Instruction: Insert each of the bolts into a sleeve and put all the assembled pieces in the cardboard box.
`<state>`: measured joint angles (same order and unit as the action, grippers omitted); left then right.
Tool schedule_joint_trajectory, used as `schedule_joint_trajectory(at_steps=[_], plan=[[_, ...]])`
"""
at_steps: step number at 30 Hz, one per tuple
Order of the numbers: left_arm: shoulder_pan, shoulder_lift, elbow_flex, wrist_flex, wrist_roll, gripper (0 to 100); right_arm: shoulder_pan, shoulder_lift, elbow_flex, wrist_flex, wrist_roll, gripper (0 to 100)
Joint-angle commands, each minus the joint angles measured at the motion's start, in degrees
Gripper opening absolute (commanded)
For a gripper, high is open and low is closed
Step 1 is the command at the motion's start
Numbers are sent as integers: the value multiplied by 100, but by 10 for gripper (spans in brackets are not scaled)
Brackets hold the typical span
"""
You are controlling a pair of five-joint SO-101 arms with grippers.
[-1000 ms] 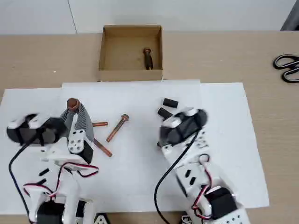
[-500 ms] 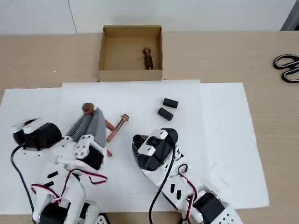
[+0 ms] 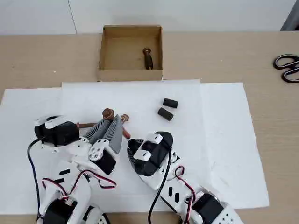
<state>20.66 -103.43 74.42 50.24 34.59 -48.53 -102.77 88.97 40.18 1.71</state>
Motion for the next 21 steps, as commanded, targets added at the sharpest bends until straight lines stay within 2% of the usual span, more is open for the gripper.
schedule_joint_trajectory(at_steps=[1,21], plan=[[79,-53,-22,-193,9,5,-48,-110,-79,-312,0,2],[308,-44,-48,-149,0,5,-13,-110,-44,-338,0,2]])
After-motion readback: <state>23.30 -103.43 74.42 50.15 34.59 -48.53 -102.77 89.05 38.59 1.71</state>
